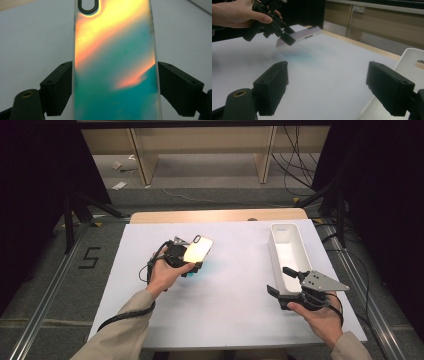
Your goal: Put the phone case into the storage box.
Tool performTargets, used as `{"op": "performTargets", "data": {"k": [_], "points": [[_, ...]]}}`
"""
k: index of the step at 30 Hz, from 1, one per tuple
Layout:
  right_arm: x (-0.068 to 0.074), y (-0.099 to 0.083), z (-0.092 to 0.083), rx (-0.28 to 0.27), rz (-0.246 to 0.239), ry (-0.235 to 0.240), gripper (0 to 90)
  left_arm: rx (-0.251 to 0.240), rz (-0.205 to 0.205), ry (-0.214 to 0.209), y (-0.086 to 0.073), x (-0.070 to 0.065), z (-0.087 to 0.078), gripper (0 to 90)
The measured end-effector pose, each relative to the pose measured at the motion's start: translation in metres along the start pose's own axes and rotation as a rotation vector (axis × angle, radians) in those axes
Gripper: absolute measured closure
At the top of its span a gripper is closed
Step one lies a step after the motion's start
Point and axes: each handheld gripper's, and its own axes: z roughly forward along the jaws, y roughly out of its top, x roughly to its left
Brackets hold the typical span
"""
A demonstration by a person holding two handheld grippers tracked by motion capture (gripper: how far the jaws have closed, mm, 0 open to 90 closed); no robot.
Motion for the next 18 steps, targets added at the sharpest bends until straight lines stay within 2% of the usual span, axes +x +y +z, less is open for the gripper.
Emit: {"op": "performTargets", "data": {"k": [18], "points": [[-0.001, 0.002, 0.002, -0.006, 0.016, -0.011, 17.6, -0.042, 0.006, -0.017, -0.005, -0.005, -0.012, 16.8]]}}
